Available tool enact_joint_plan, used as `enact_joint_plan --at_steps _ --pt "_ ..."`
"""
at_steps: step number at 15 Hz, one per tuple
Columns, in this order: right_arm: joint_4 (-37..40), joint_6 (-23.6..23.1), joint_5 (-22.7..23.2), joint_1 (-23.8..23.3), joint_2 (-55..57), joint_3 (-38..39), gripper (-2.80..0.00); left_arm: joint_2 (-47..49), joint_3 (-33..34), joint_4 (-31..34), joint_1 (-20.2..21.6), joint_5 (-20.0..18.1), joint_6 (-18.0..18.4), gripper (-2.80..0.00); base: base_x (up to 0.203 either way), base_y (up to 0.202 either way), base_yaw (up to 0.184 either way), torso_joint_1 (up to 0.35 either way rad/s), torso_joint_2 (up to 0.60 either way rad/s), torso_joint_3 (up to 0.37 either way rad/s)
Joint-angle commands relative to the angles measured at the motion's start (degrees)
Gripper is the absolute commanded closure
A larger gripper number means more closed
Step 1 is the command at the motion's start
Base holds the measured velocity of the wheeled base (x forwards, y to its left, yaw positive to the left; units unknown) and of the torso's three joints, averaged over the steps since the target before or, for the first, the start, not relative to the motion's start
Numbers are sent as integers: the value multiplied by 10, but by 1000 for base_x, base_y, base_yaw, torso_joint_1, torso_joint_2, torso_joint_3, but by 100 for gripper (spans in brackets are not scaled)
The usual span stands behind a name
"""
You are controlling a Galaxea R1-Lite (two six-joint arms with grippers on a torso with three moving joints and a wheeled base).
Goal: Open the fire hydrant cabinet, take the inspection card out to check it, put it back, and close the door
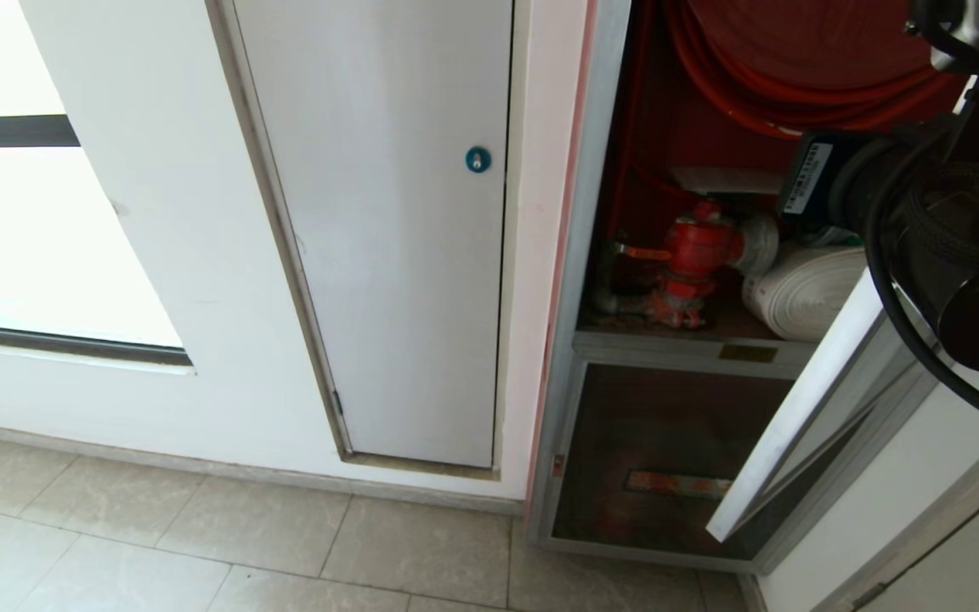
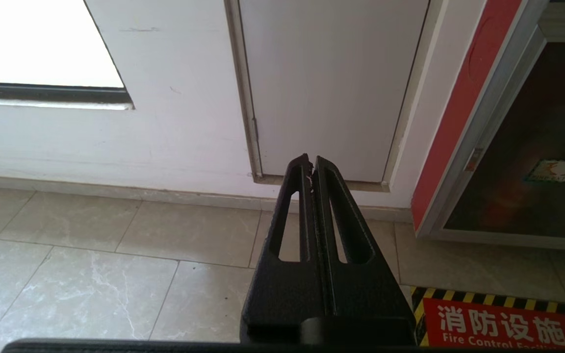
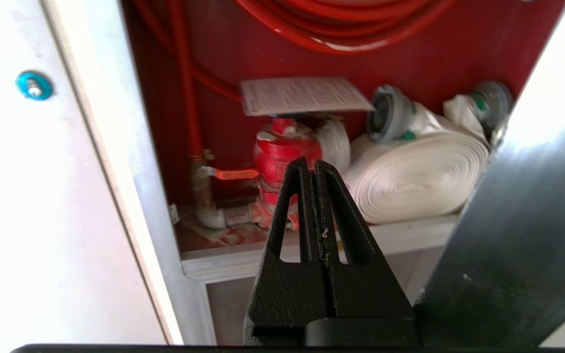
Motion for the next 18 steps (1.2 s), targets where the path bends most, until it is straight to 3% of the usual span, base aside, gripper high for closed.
enact_joint_plan --at_steps 1,18 --pt "-4 -9 17 0 5 -4 0 0 0 0 0 0 0 0 0 0 0 0 0 0" --pt "-26 -28 17 -1 -57 36 0 0 0 0 0 0 0 0 0 0 0 0 0 0"
